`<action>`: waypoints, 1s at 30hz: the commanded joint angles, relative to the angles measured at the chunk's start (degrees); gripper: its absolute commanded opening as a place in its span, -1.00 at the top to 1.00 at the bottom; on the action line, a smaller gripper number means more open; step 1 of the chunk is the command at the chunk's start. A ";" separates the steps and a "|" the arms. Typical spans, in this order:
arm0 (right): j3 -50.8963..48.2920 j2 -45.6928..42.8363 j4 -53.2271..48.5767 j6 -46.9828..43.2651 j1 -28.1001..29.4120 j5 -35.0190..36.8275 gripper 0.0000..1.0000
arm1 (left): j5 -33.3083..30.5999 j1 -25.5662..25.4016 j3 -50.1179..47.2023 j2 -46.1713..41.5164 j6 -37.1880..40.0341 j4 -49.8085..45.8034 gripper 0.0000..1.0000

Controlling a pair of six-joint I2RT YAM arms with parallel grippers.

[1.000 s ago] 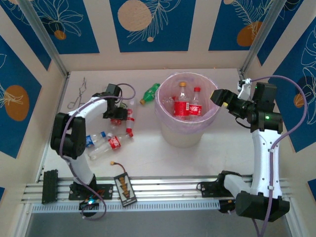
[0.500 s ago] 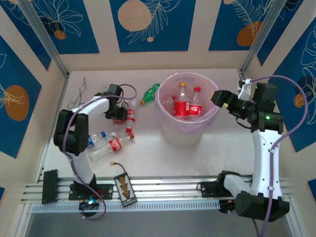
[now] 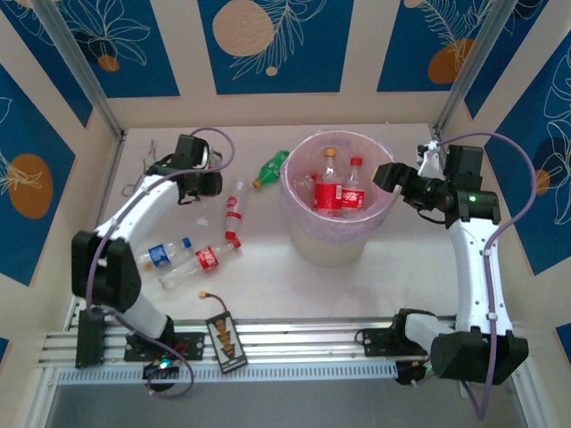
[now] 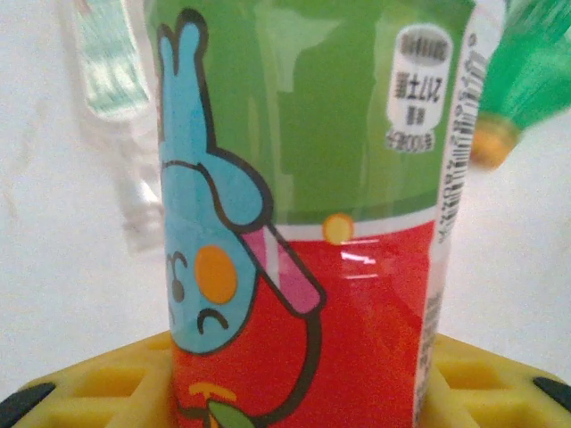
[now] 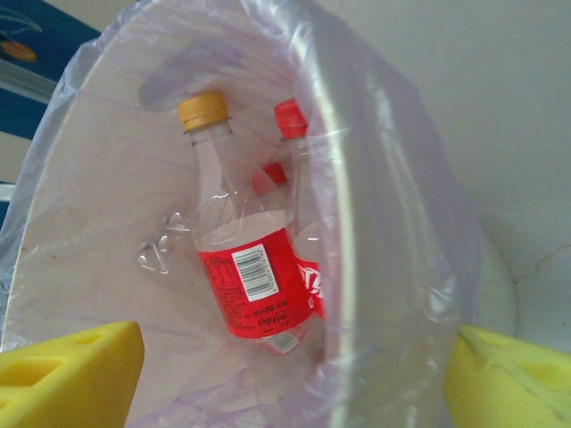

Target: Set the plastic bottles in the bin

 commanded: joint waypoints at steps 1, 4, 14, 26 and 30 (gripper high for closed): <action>-0.42 0.17 0.94 -0.66 1.21 -1.87 -0.62 | 3.38 0.18 -1.04 -8.07 -4.22 7.27 0.21; -0.23 0.77 1.27 -0.62 2.65 -1.05 -0.53 | 8.31 -1.25 -4.77 -14.98 -8.34 19.16 0.28; -0.14 1.31 -0.02 -0.66 6.14 4.27 -0.42 | 2.48 -17.79 13.64 -16.29 -3.82 16.97 0.31; -0.40 0.44 -0.59 0.05 7.69 7.10 -0.41 | 4.70 -30.93 31.15 1.40 1.06 17.19 0.39; -0.28 0.17 -1.03 -0.26 7.68 7.89 -0.41 | 4.51 -32.23 31.91 5.83 0.50 14.50 0.42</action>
